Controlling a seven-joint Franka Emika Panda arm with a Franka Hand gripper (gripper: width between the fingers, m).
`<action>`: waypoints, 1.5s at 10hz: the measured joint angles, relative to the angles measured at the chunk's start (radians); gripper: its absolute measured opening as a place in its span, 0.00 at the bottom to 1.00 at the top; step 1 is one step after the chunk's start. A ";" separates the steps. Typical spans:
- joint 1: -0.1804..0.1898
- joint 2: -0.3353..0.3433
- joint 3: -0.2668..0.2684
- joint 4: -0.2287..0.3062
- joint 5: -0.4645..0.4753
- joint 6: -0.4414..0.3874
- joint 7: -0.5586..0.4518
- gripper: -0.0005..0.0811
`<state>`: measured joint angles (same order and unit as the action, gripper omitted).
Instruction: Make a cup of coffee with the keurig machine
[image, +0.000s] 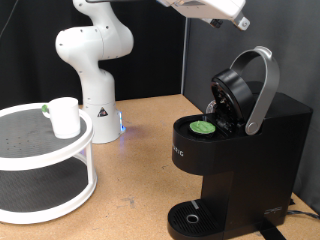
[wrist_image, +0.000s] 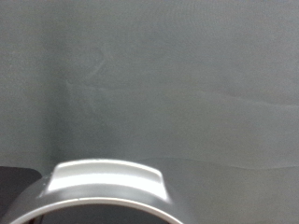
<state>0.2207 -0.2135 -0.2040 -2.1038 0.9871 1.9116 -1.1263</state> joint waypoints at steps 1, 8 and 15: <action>0.000 0.000 -0.006 0.000 0.014 -0.034 -0.001 0.99; 0.011 0.005 0.054 0.052 0.086 -0.024 0.124 0.99; 0.032 0.082 0.162 0.084 0.085 0.098 0.142 0.99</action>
<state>0.2529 -0.1311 -0.0419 -2.0195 1.0720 2.0098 -0.9839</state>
